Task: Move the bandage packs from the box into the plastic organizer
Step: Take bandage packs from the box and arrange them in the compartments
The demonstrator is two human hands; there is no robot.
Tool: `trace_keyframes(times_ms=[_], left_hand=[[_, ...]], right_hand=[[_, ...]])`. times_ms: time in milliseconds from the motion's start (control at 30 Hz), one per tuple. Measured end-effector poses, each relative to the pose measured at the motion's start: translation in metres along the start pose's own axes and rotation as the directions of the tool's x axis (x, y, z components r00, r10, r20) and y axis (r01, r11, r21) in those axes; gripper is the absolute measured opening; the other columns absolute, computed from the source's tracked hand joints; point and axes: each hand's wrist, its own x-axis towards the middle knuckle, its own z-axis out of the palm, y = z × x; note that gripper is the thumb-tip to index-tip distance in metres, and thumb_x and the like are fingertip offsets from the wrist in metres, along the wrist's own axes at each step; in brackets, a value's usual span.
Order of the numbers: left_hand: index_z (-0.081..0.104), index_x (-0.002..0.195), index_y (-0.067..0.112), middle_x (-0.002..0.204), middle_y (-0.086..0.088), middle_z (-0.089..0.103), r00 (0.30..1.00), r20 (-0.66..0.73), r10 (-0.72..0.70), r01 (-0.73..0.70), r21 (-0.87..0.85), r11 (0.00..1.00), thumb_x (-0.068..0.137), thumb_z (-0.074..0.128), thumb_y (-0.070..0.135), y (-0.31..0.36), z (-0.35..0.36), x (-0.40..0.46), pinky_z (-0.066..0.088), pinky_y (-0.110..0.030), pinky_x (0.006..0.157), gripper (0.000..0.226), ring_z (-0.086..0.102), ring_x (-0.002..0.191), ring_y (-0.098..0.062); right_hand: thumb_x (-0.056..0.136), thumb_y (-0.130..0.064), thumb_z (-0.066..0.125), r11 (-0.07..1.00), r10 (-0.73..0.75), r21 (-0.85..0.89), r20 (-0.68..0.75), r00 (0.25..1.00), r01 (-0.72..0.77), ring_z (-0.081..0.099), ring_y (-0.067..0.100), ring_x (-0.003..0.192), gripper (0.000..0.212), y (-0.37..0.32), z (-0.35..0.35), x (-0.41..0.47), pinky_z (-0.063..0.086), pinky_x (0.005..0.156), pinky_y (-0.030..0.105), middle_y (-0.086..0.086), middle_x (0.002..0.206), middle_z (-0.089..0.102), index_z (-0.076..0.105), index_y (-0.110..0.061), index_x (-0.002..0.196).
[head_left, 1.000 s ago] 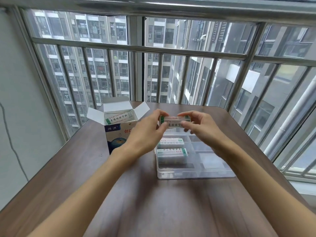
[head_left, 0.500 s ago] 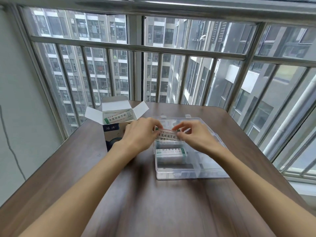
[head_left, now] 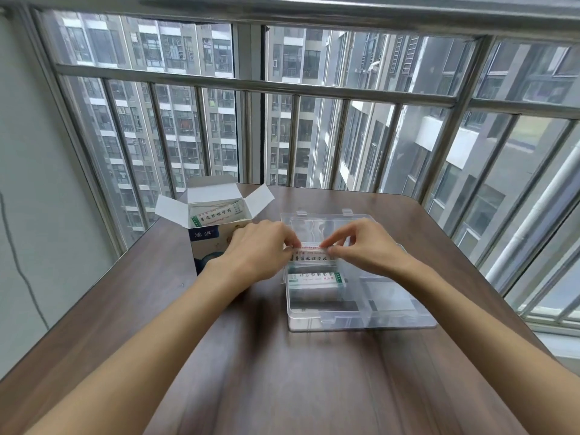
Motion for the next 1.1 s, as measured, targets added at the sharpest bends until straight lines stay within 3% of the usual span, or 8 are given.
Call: trace_keyframes(times_ms=[200, 367, 433, 533, 667, 833, 967, 1100], left_hand=[[0.065, 0.112, 0.040, 0.115, 0.013, 0.066, 0.999, 0.039, 0.035, -0.035, -0.023, 0.999, 0.094, 0.052, 0.040, 0.002, 0.000, 0.003, 0.041, -0.031, 0.078, 0.022, 0.064, 0.096, -0.017], [0.068, 0.109, 0.038, 0.089, 0.016, 0.063, 0.995, 0.088, 0.037, -0.033, -0.051, 0.998, 0.093, 0.054, 0.036, 0.002, -0.003, 0.004, 0.046, -0.029, 0.079, 0.021, 0.062, 0.078, -0.013], [0.067, 0.108, 0.038, 0.084, 0.019, 0.063, 0.994, 0.104, 0.042, -0.037, -0.052, 0.998, 0.093, 0.055, 0.037, 0.000, -0.003, 0.006, 0.046, -0.026, 0.074, 0.020, 0.060, 0.067, -0.009], [0.065, 0.111, 0.037, 0.103, 0.017, 0.069, 0.992, 0.116, 0.047, -0.041, -0.052, 0.998, 0.093, 0.053, 0.037, -0.001, -0.001, 0.009, 0.049, -0.029, 0.079, 0.022, 0.062, 0.069, -0.010], [0.067, 0.105, 0.035, 0.109, 0.014, 0.069, 0.993, 0.112, 0.049, -0.045, -0.042, 0.998, 0.092, 0.054, 0.035, -0.002, 0.001, 0.012, 0.048, -0.029, 0.079, 0.018, 0.057, 0.066, -0.010], [0.068, 0.101, 0.033, 0.098, 0.014, 0.072, 0.989, 0.147, 0.033, -0.025, -0.055, 0.998, 0.090, 0.054, 0.028, -0.001, 0.001, 0.017, 0.043, -0.025, 0.071, 0.018, 0.058, 0.054, 0.003], [0.068, 0.105, 0.033, 0.097, 0.011, 0.073, 0.986, 0.168, 0.014, -0.012, -0.014, 1.000, 0.084, 0.049, 0.014, 0.001, -0.001, 0.018, 0.046, -0.026, 0.074, 0.035, 0.053, 0.055, 0.004], [0.067, 0.101, 0.031, 0.093, 0.012, 0.073, 0.989, 0.148, 0.011, -0.011, 0.001, 1.000, 0.084, 0.052, 0.013, 0.002, -0.002, 0.019, 0.042, -0.026, 0.070, 0.029, 0.059, 0.062, -0.005]], right_hand=[[0.082, -0.031, 0.068, 0.995, 0.044, -0.093, 0.110, 0.993, -0.034, 0.051, 0.009, 0.084, 0.015, -0.006, -0.003, 0.008, 0.039, 0.071, 0.026, -0.010, 0.087, 0.059, 0.076, -0.026, 0.095], [0.085, -0.027, 0.067, 0.994, 0.031, -0.108, 0.135, 0.990, -0.016, 0.036, 0.000, 0.053, 0.013, -0.011, -0.011, 0.012, 0.026, 0.049, 0.015, -0.017, 0.053, 0.037, 0.075, -0.025, 0.095], [0.083, -0.030, 0.069, 0.989, 0.040, -0.145, 0.177, 0.983, -0.014, 0.042, 0.001, 0.063, 0.014, -0.013, -0.010, 0.013, 0.031, 0.056, 0.017, -0.018, 0.065, 0.048, 0.075, -0.026, 0.095], [0.081, -0.031, 0.071, 0.984, 0.083, -0.172, 0.215, 0.973, -0.046, 0.053, 0.010, 0.085, 0.016, -0.016, -0.009, 0.017, 0.040, 0.072, 0.024, -0.008, 0.089, 0.060, 0.075, -0.025, 0.095], [0.077, -0.029, 0.074, 0.948, 0.212, -0.267, 0.122, 0.970, -0.174, 0.063, 0.019, 0.089, 0.022, -0.016, -0.019, 0.027, 0.052, 0.085, 0.035, 0.001, 0.095, 0.071, 0.075, -0.015, 0.094], [0.085, -0.018, 0.065, 0.857, 0.352, -0.477, 0.263, 0.898, -0.196, 0.050, 0.012, 0.056, 0.025, -0.034, -0.024, 0.028, 0.043, 0.058, 0.024, -0.001, 0.061, 0.056, 0.060, -0.011, 0.062], [0.094, -0.015, 0.048, 0.799, 0.453, -0.576, 0.385, 0.804, -0.174, 0.039, 0.011, 0.050, 0.022, -0.051, -0.020, 0.028, 0.034, 0.051, 0.020, 0.001, 0.061, 0.050, 0.062, -0.008, 0.077], [0.099, -0.019, 0.041, 0.779, 0.533, -0.593, 0.455, 0.714, -0.203, 0.031, 0.010, 0.040, 0.036, -0.056, -0.017, 0.034, 0.027, 0.039, 0.017, 0.000, 0.052, 0.042, 0.050, -0.007, 0.065]])
